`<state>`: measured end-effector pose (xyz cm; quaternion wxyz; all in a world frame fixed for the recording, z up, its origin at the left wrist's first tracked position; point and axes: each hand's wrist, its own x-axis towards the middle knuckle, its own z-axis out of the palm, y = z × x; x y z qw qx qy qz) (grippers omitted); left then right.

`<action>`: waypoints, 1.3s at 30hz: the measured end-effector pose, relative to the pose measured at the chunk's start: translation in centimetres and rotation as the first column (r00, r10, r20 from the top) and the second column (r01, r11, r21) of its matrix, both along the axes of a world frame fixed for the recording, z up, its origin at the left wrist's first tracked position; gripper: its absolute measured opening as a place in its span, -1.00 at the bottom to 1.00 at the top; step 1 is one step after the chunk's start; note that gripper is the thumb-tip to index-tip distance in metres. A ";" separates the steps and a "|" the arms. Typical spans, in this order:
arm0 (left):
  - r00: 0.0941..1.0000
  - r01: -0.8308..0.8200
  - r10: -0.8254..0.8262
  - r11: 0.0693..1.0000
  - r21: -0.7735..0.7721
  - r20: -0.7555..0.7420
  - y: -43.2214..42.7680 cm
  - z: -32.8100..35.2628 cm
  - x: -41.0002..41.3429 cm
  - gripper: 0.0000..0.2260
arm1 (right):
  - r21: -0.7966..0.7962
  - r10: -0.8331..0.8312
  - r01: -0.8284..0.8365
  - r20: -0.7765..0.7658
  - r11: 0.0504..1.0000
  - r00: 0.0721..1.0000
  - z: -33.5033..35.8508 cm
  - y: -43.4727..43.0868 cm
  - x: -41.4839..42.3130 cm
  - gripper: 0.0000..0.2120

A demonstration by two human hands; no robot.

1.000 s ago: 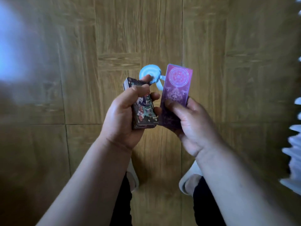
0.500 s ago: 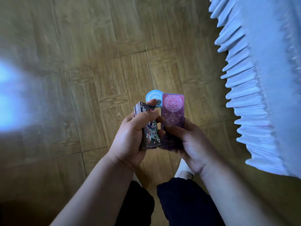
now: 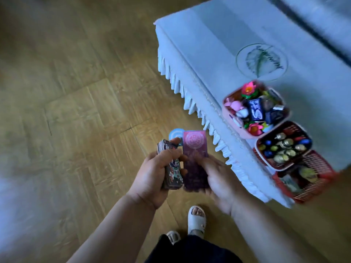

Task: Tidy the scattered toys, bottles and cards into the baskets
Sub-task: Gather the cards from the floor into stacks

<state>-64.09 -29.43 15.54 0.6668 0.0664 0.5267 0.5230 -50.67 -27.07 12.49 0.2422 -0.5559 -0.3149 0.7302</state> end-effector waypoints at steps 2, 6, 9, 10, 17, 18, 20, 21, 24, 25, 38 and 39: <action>0.995 0.101 -0.102 0.995 0.020 0.024 0.3 1.2 2.6 -0.66 | 0.061 -0.076 0.072 0.063 0.996 0.995 1.4 -0.8 2.9 -0.81; 0.969 0.233 -0.234 0.972 0.027 0.080 0.1 2.8 8.0 -0.60 | 0.146 -0.194 0.171 0.162 0.974 0.968 3.8 -2.9 9.1 -0.79; 0.944 0.311 -0.312 0.950 0.024 0.110 -0.3 3.3 11.8 -0.62 | 0.145 -0.251 0.229 0.158 0.963 0.955 5.0 -4.4 13.0 -0.83; 0.933 0.340 -0.341 0.940 0.027 0.120 -0.5 3.6 13.3 -0.66 | 0.162 -0.271 0.245 0.172 0.956 0.947 5.4 -4.9 14.7 -0.84; 0.918 0.387 -0.384 0.922 -0.015 0.096 0.0 4.1 22.6 -0.78 | 0.195 -0.302 0.251 0.310 0.948 0.901 4.8 -6.3 26.3 -0.89; 0.924 0.375 -0.372 0.927 -0.023 0.093 0.3 4.0 23.6 -0.77 | 0.196 -0.310 0.256 0.338 0.947 0.889 4.4 -6.0 28.0 -0.90; 0.938 0.341 -0.338 0.939 -0.041 0.077 0.8 3.7 26.2 -0.78 | 0.195 -0.313 0.256 0.379 0.947 0.871 3.6 -5.2 31.7 -0.90; 0.950 0.307 -0.303 0.950 -0.051 0.071 1.1 3.4 28.1 -0.78 | 0.189 -0.295 0.238 0.385 0.953 0.875 3.2 -4.6 34.3 -0.91; 0.973 0.221 -0.215 0.973 -0.070 0.086 1.7 2.3 32.4 -0.79 | 0.180 -0.199 0.129 0.456 0.975 0.867 2.1 -2.9 39.8 -0.86; 0.978 0.193 -0.186 0.978 -0.076 0.095 1.9 1.9 33.2 -0.78 | 0.188 -0.165 0.082 0.481 0.979 0.861 1.9 -2.3 41.1 -0.84; 0.992 -0.083 0.096 0.985 -0.154 0.079 6.7 -3.0 35.8 -0.68 | 0.012 0.357 -0.742 0.872 0.670 0.336 -6.5 9.7 45.8 -0.88; 0.989 -0.108 0.122 0.982 -0.156 0.081 7.2 -3.6 35.8 -0.67 | 0.016 0.367 -0.772 0.874 0.635 0.320 -7.6 10.5 45.6 -0.89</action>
